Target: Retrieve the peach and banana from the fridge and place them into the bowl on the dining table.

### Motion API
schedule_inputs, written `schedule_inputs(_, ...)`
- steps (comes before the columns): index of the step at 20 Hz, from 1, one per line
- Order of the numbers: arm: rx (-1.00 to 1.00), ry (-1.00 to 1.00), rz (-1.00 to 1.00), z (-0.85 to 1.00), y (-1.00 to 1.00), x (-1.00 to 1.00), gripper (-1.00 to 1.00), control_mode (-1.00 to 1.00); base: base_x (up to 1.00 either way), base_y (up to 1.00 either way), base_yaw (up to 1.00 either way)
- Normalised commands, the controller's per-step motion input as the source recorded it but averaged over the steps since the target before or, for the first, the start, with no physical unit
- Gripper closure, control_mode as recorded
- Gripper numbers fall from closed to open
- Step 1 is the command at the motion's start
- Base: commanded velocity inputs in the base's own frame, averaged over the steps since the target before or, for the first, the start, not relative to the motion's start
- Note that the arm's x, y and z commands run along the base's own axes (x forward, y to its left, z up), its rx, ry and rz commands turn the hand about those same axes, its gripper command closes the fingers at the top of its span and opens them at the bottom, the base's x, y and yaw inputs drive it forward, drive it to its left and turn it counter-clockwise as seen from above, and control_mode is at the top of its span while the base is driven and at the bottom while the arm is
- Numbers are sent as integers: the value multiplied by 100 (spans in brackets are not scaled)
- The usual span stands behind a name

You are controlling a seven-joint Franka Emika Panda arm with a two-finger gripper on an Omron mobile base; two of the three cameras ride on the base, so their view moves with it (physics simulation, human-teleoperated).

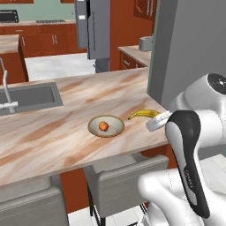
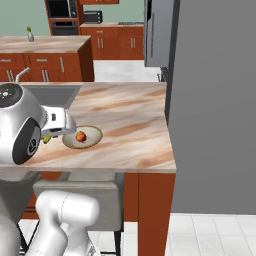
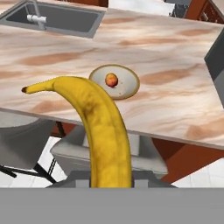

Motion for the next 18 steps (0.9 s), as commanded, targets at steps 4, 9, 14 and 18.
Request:
schedule_inputs(4, 0, 8, 0, -6, 1, 76, 100, -100, 0, 0, 0)
schedule_inputs(9, 0, 1, 0, -19, 13, 64, 100, -100, 0, 0, 0)
schedule_inputs(14, 0, 0, -1, -28, 18, 56, 100, -100, 0, 0, 0)
schedule_inputs(18, 0, 0, 0, -36, 19, 59, 100, -100, 0, 0, 0)
